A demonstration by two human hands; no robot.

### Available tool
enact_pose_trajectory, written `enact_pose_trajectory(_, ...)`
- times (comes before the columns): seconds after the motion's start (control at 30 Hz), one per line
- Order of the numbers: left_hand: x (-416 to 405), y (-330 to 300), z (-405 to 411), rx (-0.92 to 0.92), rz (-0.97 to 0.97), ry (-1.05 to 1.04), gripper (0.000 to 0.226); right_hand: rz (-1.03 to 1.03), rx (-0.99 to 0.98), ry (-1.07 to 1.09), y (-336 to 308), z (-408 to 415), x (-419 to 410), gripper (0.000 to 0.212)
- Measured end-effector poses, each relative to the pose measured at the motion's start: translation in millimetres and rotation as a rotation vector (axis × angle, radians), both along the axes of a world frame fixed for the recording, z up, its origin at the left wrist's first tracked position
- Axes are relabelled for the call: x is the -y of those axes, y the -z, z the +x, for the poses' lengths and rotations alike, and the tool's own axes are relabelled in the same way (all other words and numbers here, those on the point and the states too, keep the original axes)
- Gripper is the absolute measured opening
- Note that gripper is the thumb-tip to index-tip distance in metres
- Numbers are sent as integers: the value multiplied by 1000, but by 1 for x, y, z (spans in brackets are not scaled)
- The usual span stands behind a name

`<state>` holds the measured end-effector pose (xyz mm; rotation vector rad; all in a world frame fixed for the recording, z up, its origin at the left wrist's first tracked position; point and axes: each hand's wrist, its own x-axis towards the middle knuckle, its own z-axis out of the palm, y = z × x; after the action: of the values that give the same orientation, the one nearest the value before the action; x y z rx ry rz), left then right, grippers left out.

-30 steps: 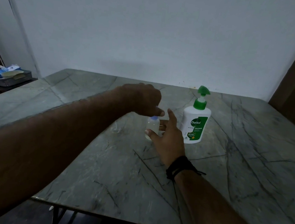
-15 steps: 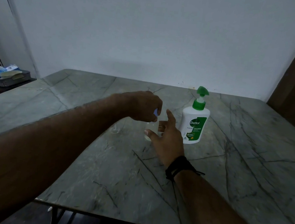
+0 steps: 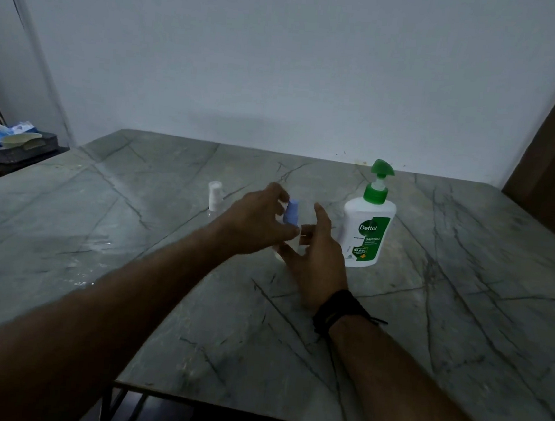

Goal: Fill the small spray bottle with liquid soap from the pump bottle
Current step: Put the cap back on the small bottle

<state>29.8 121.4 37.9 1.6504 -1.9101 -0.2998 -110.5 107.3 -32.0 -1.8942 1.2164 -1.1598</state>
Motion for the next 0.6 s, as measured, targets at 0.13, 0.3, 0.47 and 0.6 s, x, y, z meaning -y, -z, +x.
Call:
enact_pose_trajectory(0.13, -6, 28, -6, -104, -1, -91, 49, -22, 0, -11, -1, -1, -2, 93)
enact_pose_trajectory(0.3, 12, 50, -11, -170, -136, -197, 54, -76, -20, 2, 1, 0, -3, 95)
enact_pose_trajectory(0.47, 44, 60, -16, -204, -146, -235, 58, -141, -41, 21, 2, -1, -5, 86)
enact_pose_trajectory(0.6, 71, 63, -18, -148, -142, -264, 63, -175, 6, 47, -1, 0, -6, 76)
